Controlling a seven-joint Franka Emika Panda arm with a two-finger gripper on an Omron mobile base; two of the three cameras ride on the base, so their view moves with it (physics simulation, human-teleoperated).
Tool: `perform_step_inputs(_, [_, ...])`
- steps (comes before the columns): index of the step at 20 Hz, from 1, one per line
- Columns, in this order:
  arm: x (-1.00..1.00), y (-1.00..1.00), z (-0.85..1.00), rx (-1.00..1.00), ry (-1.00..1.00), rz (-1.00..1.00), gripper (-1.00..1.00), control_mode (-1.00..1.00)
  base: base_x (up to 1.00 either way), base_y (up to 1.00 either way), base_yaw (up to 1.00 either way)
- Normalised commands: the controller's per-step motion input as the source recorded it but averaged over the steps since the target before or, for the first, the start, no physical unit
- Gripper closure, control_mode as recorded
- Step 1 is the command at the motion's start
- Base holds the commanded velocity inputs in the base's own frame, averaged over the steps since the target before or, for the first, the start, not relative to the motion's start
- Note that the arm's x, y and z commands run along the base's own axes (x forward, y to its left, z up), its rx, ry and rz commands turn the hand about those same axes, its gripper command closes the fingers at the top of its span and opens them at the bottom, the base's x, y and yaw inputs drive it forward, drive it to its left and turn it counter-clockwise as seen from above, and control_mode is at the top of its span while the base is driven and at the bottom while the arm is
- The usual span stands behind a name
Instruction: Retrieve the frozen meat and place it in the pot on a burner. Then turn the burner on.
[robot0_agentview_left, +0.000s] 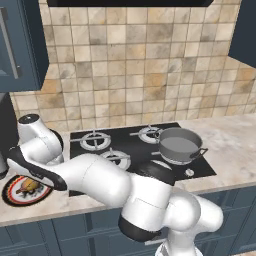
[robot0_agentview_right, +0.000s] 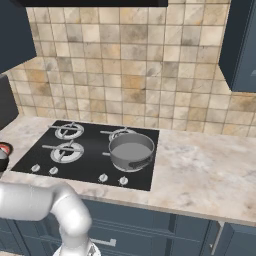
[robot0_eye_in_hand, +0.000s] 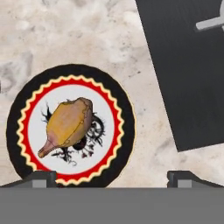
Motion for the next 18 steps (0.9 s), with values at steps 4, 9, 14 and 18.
perform_step_inputs(4, [0.13, 0.29, -0.10, 0.00, 0.00, -0.02, -1.00, -1.00, 0.00, 0.00, 0.00])
perform_step_inputs(9, [0.13, 0.14, -0.17, 0.00, 0.00, 0.00, -1.00, -1.00, 0.00, 0.00, 0.00])
perform_step_inputs(14, [0.06, 0.03, -0.18, 0.00, 0.00, 0.00, -1.00, -1.00, 0.00, 0.00, 0.00])
perform_step_inputs(18, [0.00, 0.00, -0.22, 0.00, 0.00, 0.00, -1.00, -1.00, 0.00, 0.00, 0.00])
